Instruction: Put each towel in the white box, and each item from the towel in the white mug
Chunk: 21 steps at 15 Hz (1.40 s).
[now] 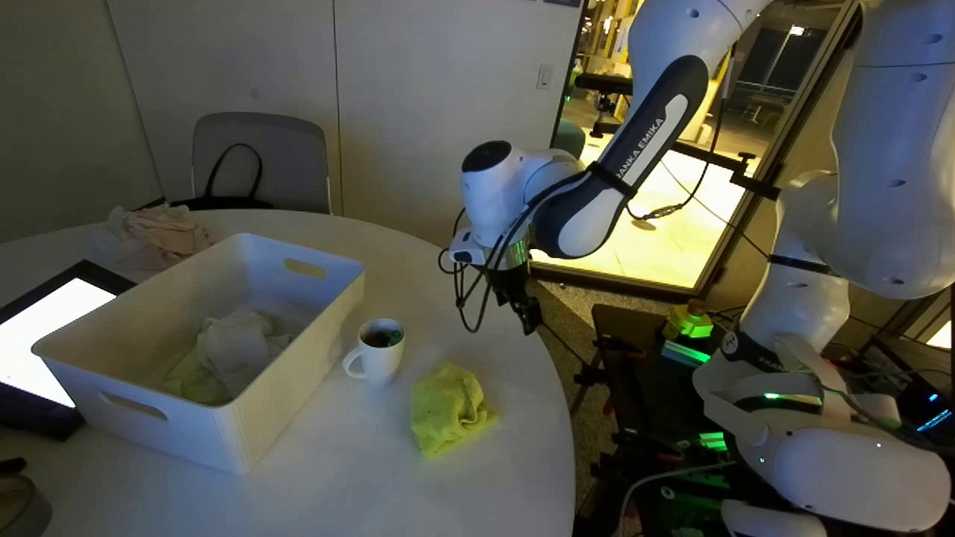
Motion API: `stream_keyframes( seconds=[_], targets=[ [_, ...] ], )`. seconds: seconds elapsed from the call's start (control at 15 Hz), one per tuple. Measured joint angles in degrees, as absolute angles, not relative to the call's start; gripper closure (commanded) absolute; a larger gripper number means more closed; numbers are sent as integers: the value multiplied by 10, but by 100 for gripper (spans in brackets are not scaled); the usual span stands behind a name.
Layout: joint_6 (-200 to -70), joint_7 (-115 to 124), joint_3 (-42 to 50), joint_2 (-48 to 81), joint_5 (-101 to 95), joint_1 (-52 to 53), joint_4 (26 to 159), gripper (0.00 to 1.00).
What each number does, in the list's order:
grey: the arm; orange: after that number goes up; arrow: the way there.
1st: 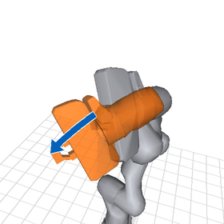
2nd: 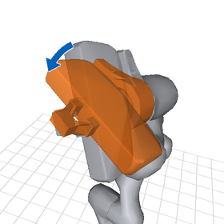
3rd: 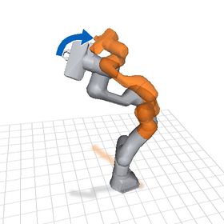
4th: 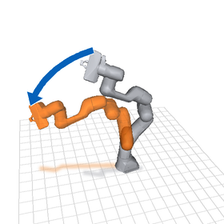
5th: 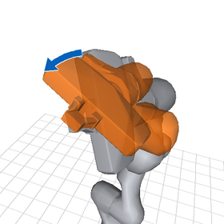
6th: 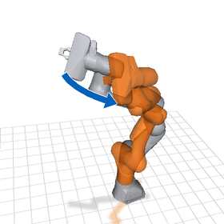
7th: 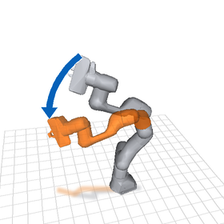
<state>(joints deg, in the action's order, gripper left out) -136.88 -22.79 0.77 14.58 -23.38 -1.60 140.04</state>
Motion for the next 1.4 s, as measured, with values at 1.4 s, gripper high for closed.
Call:
stream_keyframes(
  seconds=[1.4],
  targets=[
    [-1544,-312,-110,164,-247,16,1483,0]
  ],
)
